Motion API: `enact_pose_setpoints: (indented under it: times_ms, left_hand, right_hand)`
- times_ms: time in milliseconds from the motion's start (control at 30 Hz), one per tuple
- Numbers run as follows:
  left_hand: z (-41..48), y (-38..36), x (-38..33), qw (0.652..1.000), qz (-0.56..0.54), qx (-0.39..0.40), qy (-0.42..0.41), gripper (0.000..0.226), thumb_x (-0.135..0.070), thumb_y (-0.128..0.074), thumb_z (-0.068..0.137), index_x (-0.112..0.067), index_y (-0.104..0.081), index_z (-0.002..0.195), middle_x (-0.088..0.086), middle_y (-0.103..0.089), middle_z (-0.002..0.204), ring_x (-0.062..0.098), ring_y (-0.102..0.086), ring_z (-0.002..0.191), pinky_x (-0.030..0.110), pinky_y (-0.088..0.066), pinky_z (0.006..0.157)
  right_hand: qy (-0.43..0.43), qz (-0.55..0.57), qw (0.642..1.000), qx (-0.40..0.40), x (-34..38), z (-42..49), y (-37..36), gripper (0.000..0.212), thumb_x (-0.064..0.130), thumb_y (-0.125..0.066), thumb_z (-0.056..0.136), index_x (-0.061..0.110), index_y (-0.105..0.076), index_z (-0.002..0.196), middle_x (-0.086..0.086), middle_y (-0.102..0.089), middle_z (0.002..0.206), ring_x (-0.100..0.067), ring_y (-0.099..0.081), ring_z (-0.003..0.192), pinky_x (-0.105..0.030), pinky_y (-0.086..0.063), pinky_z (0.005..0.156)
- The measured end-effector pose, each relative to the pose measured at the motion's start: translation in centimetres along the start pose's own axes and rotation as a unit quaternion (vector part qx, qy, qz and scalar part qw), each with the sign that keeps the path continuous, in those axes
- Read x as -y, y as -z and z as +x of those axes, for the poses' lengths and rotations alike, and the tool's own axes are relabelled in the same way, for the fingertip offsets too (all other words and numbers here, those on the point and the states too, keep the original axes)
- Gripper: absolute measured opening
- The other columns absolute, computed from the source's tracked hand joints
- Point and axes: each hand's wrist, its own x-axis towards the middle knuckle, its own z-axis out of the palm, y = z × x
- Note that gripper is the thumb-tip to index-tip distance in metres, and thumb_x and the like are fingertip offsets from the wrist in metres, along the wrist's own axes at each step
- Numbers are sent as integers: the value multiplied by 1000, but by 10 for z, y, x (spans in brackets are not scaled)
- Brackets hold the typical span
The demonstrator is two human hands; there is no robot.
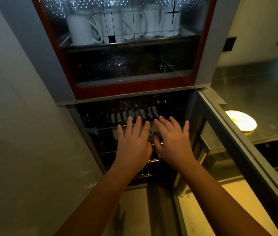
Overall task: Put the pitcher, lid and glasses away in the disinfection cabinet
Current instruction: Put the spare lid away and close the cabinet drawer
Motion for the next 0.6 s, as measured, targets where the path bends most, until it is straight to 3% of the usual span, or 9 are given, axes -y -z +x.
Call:
enact_pose_setpoints:
  times_ms: [200, 467, 600]
  left_hand:
    - [25, 13, -1, 999, -35, -23, -21, 61, -36, -32, 99, -22, -1, 149, 5, 4, 158, 23, 6, 144, 44, 4, 114]
    - [68, 37, 4, 996, -46, -52, -62, 61, -37, -34, 99, -22, -3, 149, 3, 2, 158, 23, 8, 144, 46, 4, 114]
    - [92, 46, -3, 986, -107, -69, -106, 56, -35, -35, 98, -24, -13, 148, 0, -6, 157, 18, 4, 144, 43, 6, 113]
  right_hand:
    - [-16, -13, 1000, 13, -1, 24, 15, 57, 33, -45, 95, 24, -22, 147, 2, -19, 155, -23, -10, 143, -48, 0, 114]
    - [-57, -39, 998, -1, -7, 61, 40, 56, 35, -42, 96, 26, -20, 147, 5, -18, 155, -18, -8, 143, -49, 1, 113]
    - [-78, -47, 996, -3, -17, 78, 53, 56, 37, -42, 95, 29, -20, 146, 7, -18, 155, -16, -9, 143, -48, -2, 114]
